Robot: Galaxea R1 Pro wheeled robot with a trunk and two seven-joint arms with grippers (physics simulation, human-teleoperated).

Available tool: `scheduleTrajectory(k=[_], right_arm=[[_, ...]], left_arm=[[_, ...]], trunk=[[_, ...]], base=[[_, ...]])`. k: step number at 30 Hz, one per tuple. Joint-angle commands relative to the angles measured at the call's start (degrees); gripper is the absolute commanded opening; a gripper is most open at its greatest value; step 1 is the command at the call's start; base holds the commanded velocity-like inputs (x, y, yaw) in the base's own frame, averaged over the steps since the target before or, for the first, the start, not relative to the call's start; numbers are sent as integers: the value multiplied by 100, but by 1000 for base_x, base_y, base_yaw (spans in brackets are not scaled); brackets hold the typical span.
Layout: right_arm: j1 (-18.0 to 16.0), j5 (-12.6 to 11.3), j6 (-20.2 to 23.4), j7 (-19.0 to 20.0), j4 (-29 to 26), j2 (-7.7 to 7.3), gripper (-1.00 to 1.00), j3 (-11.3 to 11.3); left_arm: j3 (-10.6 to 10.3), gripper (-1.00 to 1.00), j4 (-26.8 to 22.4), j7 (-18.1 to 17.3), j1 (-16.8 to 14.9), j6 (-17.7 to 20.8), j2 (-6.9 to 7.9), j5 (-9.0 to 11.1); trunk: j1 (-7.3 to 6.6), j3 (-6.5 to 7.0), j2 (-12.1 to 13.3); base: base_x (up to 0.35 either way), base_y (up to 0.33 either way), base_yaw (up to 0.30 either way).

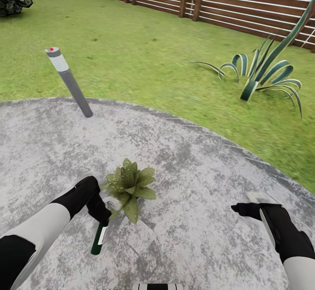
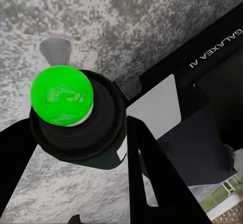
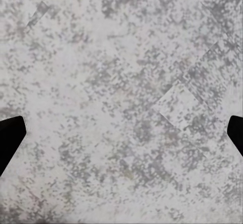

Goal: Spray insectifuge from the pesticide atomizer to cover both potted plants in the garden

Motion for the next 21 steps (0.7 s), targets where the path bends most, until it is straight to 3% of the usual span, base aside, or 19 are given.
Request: scheduleTrajectory(k=[1, 5, 10, 21], right_arm=[[-2, 60, 24, 52, -9, 3, 100, -11], [-2, 60, 23, 52, -9, 0, 100, -11], [-2, 58, 24, 52, -9, 0, 100, -11], [-2, 60, 24, 52, -9, 0, 100, -11]], left_arm=[[-15, -100, -11, -59, -3, 39, 3, -50], [-15, -100, -11, -59, -4, 39, 3, -51], [-15, -100, -11, -59, -5, 43, 3, -50], [-17, -100, -11, -57, -7, 45, 3, -49]], trunk=[[-1, -8, -2], [-1, -22, -2], [-1, -26, -2], [-1, -26, -2]], base=[[0, 0, 241], [0, 0, 220], [0, -28, 48], [0, -245, 1]])
